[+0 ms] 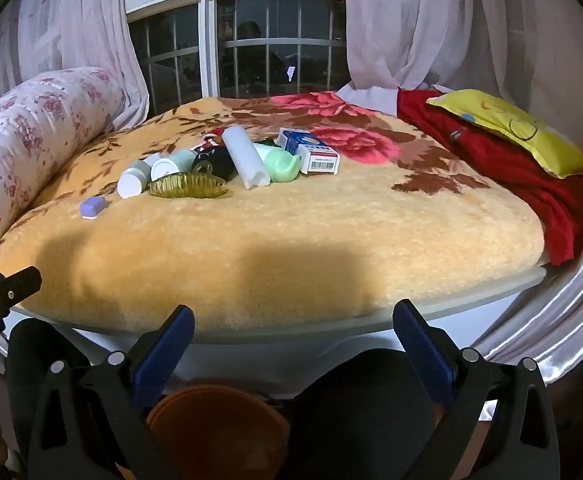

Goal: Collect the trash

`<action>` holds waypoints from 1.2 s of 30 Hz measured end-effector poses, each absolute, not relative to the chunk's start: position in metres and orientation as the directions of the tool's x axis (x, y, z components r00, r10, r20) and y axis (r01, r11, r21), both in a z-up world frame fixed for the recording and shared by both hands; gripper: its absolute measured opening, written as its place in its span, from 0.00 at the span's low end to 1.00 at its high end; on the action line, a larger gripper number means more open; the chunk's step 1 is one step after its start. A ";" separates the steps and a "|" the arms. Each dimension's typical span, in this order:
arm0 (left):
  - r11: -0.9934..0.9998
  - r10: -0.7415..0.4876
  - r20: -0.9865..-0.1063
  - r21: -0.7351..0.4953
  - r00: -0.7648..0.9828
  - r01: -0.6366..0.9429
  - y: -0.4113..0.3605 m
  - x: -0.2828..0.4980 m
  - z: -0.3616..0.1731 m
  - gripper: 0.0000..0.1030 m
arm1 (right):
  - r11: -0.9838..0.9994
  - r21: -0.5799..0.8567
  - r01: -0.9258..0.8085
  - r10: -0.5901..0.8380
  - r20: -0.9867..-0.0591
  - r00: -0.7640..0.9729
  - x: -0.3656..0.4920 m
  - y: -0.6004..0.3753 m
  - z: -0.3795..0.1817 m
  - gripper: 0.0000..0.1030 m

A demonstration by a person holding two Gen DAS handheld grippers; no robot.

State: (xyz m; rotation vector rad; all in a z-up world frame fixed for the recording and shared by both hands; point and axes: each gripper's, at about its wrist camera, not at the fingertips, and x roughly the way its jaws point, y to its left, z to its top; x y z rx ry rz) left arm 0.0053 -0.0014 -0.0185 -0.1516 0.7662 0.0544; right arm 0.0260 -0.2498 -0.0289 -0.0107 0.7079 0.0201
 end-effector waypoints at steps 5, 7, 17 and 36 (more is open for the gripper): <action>0.988 -0.008 -0.697 -0.116 0.717 -0.101 0.000 0.005 -0.022 0.95 | 1.000 -0.004 -0.026 0.017 -0.659 0.752 0.028 -0.250 -0.030 0.95; 0.989 -0.005 -0.698 -0.109 0.716 -0.100 -0.001 0.005 -0.022 0.95 | 1.000 0.002 -0.024 0.019 -0.665 0.747 0.029 -0.250 -0.031 0.95; 0.989 -0.003 -0.700 -0.108 0.714 -0.102 -0.001 0.003 -0.021 0.95 | 1.000 0.012 -0.009 0.015 -0.661 0.750 0.029 -0.255 -0.031 0.95; 0.990 0.005 -0.692 -0.096 0.722 -0.099 -0.005 0.002 -0.013 0.95 | 0.999 0.040 0.005 0.023 -0.654 0.756 0.028 -0.263 -0.024 0.95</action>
